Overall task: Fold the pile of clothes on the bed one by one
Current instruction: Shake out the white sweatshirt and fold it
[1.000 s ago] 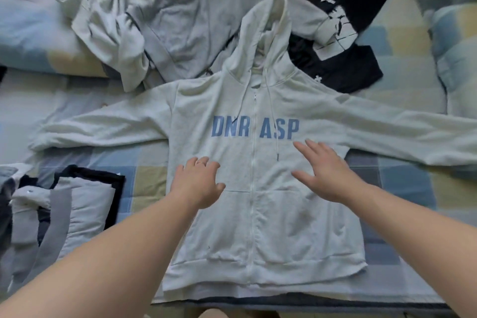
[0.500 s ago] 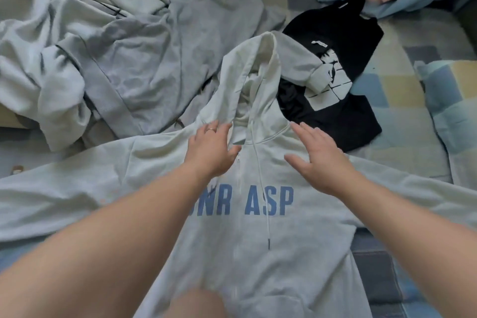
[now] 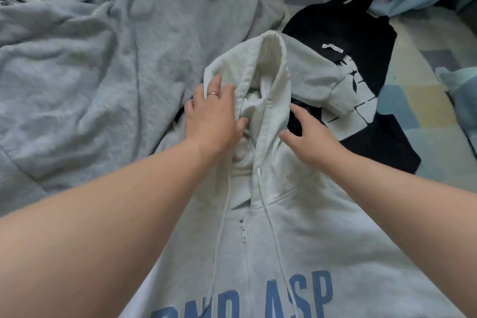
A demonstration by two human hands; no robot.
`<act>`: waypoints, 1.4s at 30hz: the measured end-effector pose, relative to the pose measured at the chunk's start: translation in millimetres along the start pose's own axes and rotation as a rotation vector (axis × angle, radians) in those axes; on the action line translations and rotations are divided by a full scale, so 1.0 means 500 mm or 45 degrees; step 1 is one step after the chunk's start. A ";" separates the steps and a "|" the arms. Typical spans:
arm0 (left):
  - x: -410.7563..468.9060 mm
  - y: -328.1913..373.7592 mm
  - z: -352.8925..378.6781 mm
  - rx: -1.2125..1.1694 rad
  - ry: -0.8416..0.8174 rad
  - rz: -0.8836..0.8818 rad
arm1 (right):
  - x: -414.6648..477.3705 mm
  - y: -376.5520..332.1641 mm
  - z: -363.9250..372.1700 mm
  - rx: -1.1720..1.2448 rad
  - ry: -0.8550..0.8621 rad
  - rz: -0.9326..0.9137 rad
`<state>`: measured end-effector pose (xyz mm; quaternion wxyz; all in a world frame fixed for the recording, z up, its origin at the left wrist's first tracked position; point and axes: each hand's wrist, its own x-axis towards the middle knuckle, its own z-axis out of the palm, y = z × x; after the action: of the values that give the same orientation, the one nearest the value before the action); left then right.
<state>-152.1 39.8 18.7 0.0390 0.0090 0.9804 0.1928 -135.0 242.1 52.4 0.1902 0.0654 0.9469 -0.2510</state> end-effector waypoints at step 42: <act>-0.418 -0.051 -0.075 -0.286 -0.178 0.540 | -0.296 0.161 -0.023 -0.669 0.250 -1.006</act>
<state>52.9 -4.8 58.6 0.0660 0.2236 0.9240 0.3032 15.0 313.6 83.6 0.0002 -0.3262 0.9440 -0.0490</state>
